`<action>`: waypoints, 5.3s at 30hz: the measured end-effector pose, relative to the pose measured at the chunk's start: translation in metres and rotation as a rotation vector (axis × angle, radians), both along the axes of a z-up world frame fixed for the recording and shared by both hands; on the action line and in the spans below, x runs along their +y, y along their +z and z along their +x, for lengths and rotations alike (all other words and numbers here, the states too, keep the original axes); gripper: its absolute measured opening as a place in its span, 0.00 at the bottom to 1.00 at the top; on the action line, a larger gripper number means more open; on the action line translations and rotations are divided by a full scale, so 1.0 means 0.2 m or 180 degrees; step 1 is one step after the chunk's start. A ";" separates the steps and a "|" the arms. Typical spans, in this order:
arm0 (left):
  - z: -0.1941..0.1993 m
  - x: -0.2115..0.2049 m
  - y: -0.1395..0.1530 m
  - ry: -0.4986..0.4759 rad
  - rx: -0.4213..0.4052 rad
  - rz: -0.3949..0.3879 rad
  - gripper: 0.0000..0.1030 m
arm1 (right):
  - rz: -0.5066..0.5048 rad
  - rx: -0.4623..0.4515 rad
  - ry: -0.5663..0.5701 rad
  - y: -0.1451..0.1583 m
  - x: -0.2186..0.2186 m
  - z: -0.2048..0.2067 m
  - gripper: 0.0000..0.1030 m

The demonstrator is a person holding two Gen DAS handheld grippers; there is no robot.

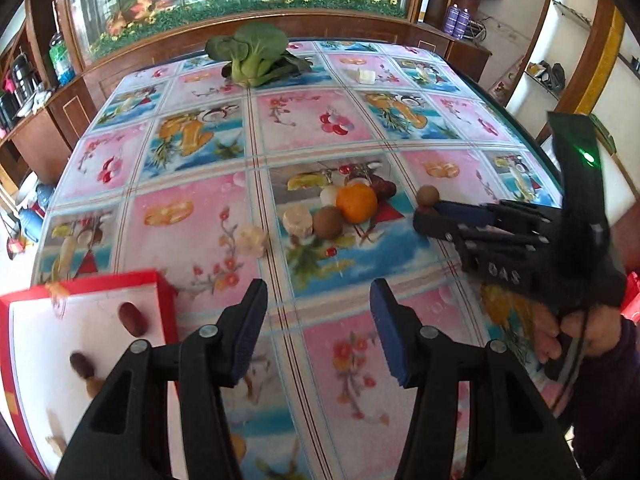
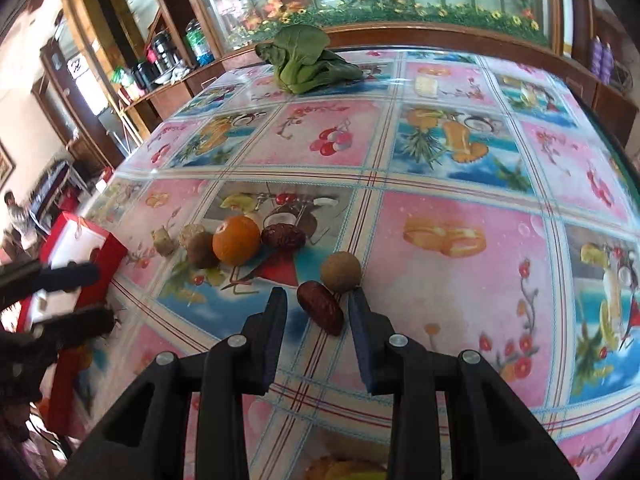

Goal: Organize fruits
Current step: 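Grasp a beige cube with the left gripper while the right grasps a dark red date, then carry the cube and date into the tray and open both grippers, then move both open grippers back over the fruit on the table, then grasp a brown round fruit with the left gripper while the right grasps another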

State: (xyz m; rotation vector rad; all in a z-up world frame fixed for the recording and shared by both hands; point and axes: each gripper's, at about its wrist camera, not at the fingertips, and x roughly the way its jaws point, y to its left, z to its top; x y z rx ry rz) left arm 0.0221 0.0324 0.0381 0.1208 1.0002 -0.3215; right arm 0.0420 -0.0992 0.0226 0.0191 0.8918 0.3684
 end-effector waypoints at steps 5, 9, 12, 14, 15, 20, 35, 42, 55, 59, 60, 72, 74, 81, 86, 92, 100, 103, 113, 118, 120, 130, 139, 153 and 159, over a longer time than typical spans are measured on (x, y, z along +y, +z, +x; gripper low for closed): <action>0.12 0.06 -0.07 0.0179 0.0062 0.0166 0.52 | -0.0033 -0.0018 0.0005 0.00 -0.02 0.00 0.20; 0.19 0.08 -0.11 0.0258 0.0081 0.0289 0.52 | 0.0055 0.0053 0.0015 0.01 -0.04 -0.01 0.20; 0.23 0.08 -0.14 0.0257 0.0133 0.0378 0.52 | 0.0224 0.0100 -0.0036 0.03 -0.08 -0.02 0.20; 0.26 0.07 -0.17 0.0261 0.0160 0.0437 0.52 | 0.0364 0.0094 -0.0093 0.05 -0.12 -0.03 0.20; 0.27 0.07 -0.18 0.0269 0.0183 0.0441 0.51 | 0.0425 0.0095 -0.0118 0.06 -0.14 -0.03 0.20; 0.30 0.06 -0.19 0.0265 0.0206 0.0375 0.41 | 0.0692 0.0117 -0.0263 0.09 -0.23 -0.03 0.20; 0.27 -0.01 -0.19 0.0152 0.0100 0.0353 0.28 | 0.1319 0.0056 -0.0770 0.13 -0.47 -0.02 0.20; 0.17 0.00 -0.12 0.0184 0.0050 0.0207 0.28 | 0.1296 -0.0003 -0.0809 0.13 -0.48 -0.02 0.20; -0.20 0.03 0.15 0.0197 -0.0439 -0.0065 0.28 | 0.1333 -0.0557 -0.0704 0.23 -0.44 -0.11 0.20; -0.29 0.07 0.19 0.0216 -0.0547 -0.0056 0.28 | 0.1299 -0.0594 -0.0653 0.23 -0.38 -0.13 0.20; -0.31 0.08 0.19 0.0223 -0.0544 -0.0071 0.28 | 0.1303 -0.0577 -0.0625 0.22 -0.37 -0.13 0.20; -0.48 0.48 0.18 0.0633 -0.0538 -0.0092 0.28 | 0.1485 -0.0158 0.0428 0.20 0.32 -0.32 0.19; -0.51 0.62 0.19 0.0810 -0.0558 -0.0047 0.28 | 0.1434 -0.0116 0.0654 0.22 0.49 -0.32 0.19; -0.59 1.02 0.16 0.1425 -0.0567 0.0009 0.28 | 0.1179 -0.0020 0.1161 0.24 1.02 -0.31 0.19; -0.59 1.14 0.07 0.1543 -0.0424 0.0013 0.28 | 0.0854 0.0221 0.1139 0.07 1.13 -0.32 0.19; -0.50 1.19 -0.01 0.1616 -0.0352 0.0063 0.28 | 0.0680 0.0269 0.1007 0.01 1.17 -0.30 0.20; -0.47 1.20 -0.07 0.1748 -0.0127 0.0091 0.41 | 0.0680 0.0194 0.1124 0.04 1.17 -0.35 0.32; -0.49 1.18 -0.02 0.1791 -0.0222 0.0154 0.54 | 0.0804 -0.0025 0.1128 0.10 1.10 -0.36 0.34; -0.47 0.72 0.14 0.1056 -0.0432 0.0163 0.57 | 0.0839 -0.0275 0.0798 0.14 0.62 -0.33 0.35; -0.39 0.42 0.17 0.0610 -0.0406 0.0115 0.58 | 0.0860 -0.0247 0.0426 0.14 0.28 -0.27 0.35; -0.35 0.30 0.17 0.0443 -0.0400 0.0102 0.58 | 0.0855 -0.0208 0.0296 0.13 0.16 -0.25 0.35; -0.12 -0.02 0.11 -0.0025 -0.0424 0.0169 0.57 | 0.0658 -0.0184 -0.0394 0.09 -0.22 -0.11 0.35; 0.08 -0.13 -0.01 -0.0408 -0.0399 0.0089 0.48 | 0.0469 -0.0045 -0.0374 0.03 -0.18 0.00 0.35; 0.21 -0.25 -0.11 -0.0973 -0.0418 0.0371 0.35 | 0.0312 -0.0054 -0.0376 0.00 -0.15 0.05 0.29; 0.25 -0.20 -0.13 -0.0980 -0.0333 0.0278 0.35 | 0.0306 -0.0059 -0.0372 0.00 -0.15 0.05 0.29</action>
